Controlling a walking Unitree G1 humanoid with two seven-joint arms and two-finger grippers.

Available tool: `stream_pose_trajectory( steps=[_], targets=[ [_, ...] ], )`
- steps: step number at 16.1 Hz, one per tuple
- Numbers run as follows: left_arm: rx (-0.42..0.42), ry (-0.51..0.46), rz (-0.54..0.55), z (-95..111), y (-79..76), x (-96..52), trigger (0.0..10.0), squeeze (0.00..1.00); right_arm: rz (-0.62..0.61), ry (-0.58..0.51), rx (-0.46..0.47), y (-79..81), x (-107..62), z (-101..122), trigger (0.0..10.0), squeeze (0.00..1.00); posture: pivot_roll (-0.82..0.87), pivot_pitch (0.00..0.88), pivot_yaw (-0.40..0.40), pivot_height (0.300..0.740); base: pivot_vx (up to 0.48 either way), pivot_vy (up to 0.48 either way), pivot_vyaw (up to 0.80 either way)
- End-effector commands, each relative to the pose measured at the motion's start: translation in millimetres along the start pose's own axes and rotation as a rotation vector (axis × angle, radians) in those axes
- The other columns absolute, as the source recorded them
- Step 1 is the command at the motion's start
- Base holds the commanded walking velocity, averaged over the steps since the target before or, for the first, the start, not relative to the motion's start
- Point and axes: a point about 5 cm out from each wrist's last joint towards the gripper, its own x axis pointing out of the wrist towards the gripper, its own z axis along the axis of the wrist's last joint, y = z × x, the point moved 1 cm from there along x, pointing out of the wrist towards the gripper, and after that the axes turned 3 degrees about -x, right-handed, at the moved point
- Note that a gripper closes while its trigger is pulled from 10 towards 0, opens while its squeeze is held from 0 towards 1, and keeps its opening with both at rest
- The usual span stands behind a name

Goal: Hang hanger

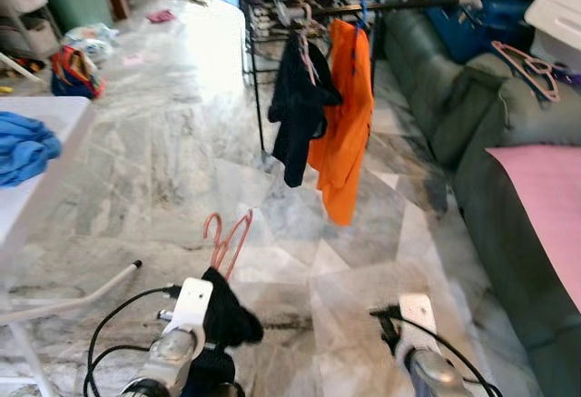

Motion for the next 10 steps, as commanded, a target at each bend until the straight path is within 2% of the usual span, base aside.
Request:
stream_pose_trajectory(
  steps=[1, 5, 7, 10],
  targets=[
    [0.015, 0.003, 0.012, 0, 2.7, -0.1, 10.0, 0.00, -0.017, 0.033, 0.001, -3.1, -1.6, -7, 10.0, 0.00, -0.01, 0.035, -0.016, 0.740, 0.000, 0.000, 0.00],
    [0.051, 0.032, -0.001, -9, 5.3, -1.9, 10.0, 0.00, -0.031, 0.050, -0.016, -10.9, -3.3, -12, 10.0, 0.00, -0.01, 0.031, -0.008, 0.740, 0.000, 0.000, 0.00],
    [0.054, 0.049, 0.003, -13, 5.3, -3.0, 10.0, 0.00, -0.049, 0.047, 0.011, -13.6, -3.3, -12, 10.0, 0.00, -0.01, 0.034, 0.001, 0.740, 0.000, 0.000, 0.00],
    [0.058, 0.066, -0.002, -18, 2.0, -4.0, 10.0, 0.00, -0.053, 0.060, -0.003, -12.7, -1.9, -10, 10.0, 0.00, -0.02, 0.029, 0.001, 0.740, 0.000, 0.000, 0.00]
  ],
)
